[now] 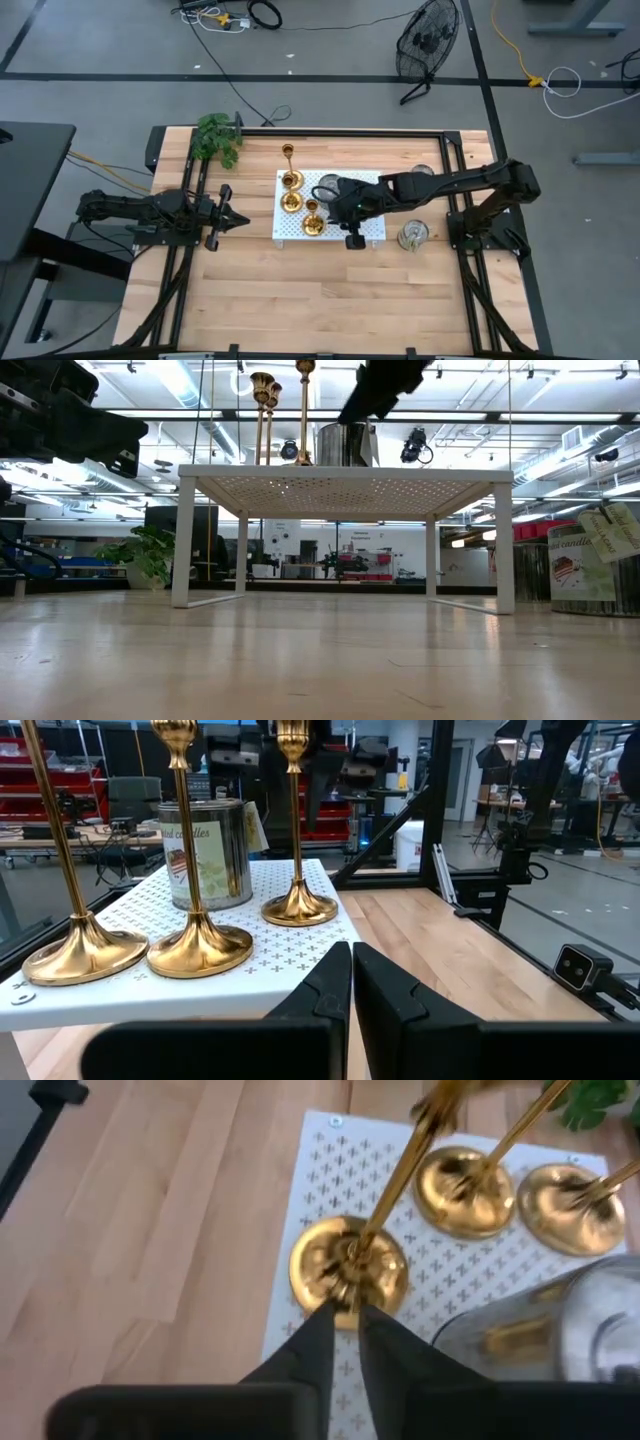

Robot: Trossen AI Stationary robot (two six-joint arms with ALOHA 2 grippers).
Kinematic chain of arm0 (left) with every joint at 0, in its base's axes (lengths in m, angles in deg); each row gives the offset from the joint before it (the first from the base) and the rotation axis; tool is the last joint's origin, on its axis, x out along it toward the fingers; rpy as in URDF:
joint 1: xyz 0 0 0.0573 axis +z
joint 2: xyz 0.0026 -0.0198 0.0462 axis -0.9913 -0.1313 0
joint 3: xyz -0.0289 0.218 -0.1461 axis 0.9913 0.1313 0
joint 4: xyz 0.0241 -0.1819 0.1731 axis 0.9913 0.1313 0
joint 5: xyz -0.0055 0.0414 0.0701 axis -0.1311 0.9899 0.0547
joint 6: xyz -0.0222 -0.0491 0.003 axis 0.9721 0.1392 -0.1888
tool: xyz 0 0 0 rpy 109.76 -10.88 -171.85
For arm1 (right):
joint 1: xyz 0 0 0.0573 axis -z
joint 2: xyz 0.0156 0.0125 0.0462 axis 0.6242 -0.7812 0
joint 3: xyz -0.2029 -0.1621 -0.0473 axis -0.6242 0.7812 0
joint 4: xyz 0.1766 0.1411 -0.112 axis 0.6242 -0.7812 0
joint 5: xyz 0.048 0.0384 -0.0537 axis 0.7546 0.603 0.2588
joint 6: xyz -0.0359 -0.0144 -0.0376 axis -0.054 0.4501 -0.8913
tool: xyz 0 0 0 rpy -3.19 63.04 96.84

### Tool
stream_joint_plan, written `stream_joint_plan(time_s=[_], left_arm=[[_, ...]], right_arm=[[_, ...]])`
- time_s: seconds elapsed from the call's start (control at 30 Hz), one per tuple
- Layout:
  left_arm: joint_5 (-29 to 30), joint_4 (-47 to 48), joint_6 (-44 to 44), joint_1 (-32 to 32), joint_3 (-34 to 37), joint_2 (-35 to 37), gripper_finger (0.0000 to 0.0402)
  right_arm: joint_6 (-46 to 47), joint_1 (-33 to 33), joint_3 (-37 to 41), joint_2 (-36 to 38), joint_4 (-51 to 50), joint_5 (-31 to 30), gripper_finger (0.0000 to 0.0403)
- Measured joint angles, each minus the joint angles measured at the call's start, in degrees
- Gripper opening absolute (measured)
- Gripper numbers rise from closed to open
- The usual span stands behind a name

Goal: Pick & Place candle stick holders
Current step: Adjust the metal lid scented candle on the shelf

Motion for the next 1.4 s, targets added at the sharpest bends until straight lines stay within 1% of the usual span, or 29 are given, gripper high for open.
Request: stream_joint_plan(time_s=[0.13,0.2,0.47,0.73,0.87,1.13,1.4], left_arm=[[0.02,0.0,0.0,0.0,0.02,0.0,0.0019],[0.02,0.0,0.0,0.0,0.01,0.0,0.0019],[-0.01,0.0,0.0,0.0,0.02,0.0,0.0019],[0.01,0.0,0.0,0.0,-0.01,0.0,0.0019],[0.0,0.0,0.0,0.0,0.0,0.0,0.0019],[0.0,0.0,0.0,0.0,-0.01,0.0,0.0019],[0.0,0.0,0.0,0.0,-0.01,0.0,0.0019]], right_arm=[[-0.01,-0.16,2.55,-0.02,0.86,0.02,0.0014],[-0.02,-0.17,3.3,0.0,1.57,0.02,0.0004],[-0.01,-0.22,6.95,0.0,4.16,-0.02,0.0002],[0.0,-0.26,10.03,0.0,10.32,-0.24,0.0001],[1.68,-0.64,11.18,0.0,12.14,-0.49,0.0001],[2.8,-0.62,11.27,0.52,11.8,-0.48,0.0],[2.82,-0.62,11.27,5.34,9.39,-0.49,0.0]])
